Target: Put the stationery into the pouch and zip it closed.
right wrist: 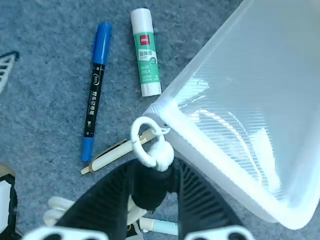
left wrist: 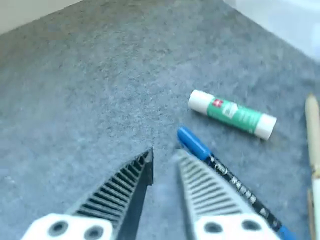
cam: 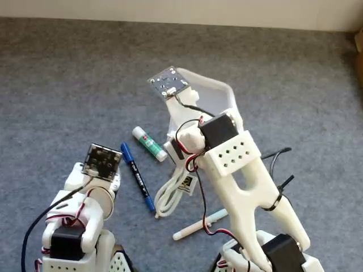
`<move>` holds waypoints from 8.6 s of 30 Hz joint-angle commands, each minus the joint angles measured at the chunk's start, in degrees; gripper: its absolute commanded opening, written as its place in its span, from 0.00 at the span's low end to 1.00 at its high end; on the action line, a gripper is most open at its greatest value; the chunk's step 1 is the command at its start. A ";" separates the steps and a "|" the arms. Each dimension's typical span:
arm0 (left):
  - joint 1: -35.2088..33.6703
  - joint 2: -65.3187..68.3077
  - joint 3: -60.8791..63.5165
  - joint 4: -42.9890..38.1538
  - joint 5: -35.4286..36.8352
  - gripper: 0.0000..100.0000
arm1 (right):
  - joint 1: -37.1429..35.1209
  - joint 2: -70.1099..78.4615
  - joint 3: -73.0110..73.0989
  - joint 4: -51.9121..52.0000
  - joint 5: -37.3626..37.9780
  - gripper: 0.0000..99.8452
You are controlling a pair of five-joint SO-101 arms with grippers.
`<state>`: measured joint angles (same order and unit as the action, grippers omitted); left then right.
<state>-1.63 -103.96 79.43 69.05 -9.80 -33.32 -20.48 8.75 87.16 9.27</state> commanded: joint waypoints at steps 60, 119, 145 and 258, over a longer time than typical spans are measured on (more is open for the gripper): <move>16.48 -0.66 10.15 -23.30 11.87 0.15 | -5.85 -3.38 -3.30 6.29 0.79 0.01; 12.35 -0.66 8.48 -23.03 11.87 0.01 | 26.95 -3.47 6.81 4.18 9.32 0.01; 12.62 -0.66 9.10 -23.21 12.22 0.20 | 13.05 -23.52 6.99 11.56 9.41 0.01; -5.32 60.53 -55.52 10.46 22.33 0.01 | 20.00 20.35 13.58 -33.63 -59.87 0.19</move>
<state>-5.93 -44.44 23.25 80.75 11.74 -12.92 0.00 25.27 54.55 -49.80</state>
